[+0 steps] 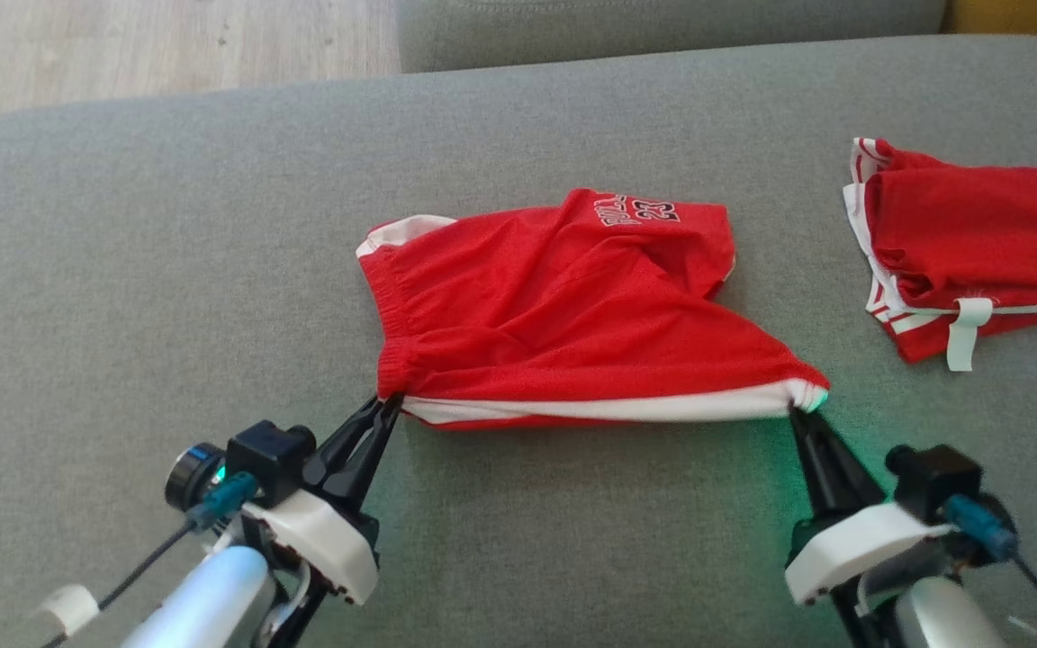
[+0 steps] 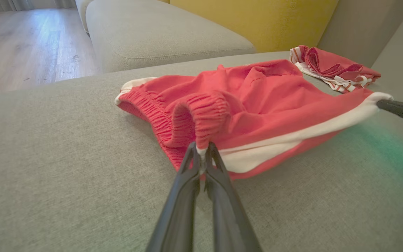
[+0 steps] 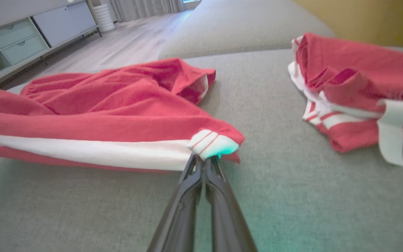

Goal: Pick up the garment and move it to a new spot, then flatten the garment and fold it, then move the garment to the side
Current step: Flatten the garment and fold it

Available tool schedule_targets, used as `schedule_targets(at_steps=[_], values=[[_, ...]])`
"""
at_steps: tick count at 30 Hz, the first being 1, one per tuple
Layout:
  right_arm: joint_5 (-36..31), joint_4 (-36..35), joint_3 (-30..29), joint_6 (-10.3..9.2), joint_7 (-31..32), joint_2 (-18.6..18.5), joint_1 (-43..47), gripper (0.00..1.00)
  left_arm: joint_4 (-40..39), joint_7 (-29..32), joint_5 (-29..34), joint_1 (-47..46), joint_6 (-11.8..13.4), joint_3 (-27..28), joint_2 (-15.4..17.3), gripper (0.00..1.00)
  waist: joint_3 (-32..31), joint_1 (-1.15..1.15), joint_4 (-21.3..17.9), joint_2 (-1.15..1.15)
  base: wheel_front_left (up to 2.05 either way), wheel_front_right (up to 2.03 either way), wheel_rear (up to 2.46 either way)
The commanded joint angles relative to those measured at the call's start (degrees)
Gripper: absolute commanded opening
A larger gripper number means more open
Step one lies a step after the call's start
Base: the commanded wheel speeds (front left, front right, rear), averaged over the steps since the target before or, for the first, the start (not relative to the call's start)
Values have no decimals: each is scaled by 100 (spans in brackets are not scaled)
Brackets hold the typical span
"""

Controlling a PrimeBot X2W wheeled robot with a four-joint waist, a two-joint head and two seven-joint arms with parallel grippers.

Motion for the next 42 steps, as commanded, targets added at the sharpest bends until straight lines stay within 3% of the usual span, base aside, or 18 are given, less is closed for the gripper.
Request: schedule_targets(at_steps=[1, 17, 25, 32, 39, 42], values=[[-75, -260, 75, -4, -100, -135, -273, 0, -231, 25, 37, -202, -24, 190, 253, 0, -50, 0, 7, 0, 0, 0, 0], [-95, -1429, 90, -4, 77, -755, -975, 0, -1681, 1040, -128, -859, -143, 362, 1296, 0, -476, 0, 63, 0, 0, 0, 0], [1, -1926, 319, -4, 270, -1131, -1685, 0, -2206, 1312, -227, -1635, -66, 786, 1509, 0, -813, 0, 25, 0, 0, 0, 0], [-35, -2534, 299, -4, 211, -1098, -2035, 0, -2755, 1304, -190, -1994, 298, 1162, 1556, 0, -953, 0, -25, 0, 0, 0, 0], [-244, -2949, 0, -4, 552, -800, -1477, 0, -3177, 1219, -378, -1658, 731, 1583, 1715, 0, -894, 0, -28, 0, 0, 0, 0], [-261, -3017, -27, -4, 683, -773, -1262, 0, -3318, 1269, -433, -1481, 751, 1592, 1811, 0, -766, 0, -18, 0, 0, 0, 0]])
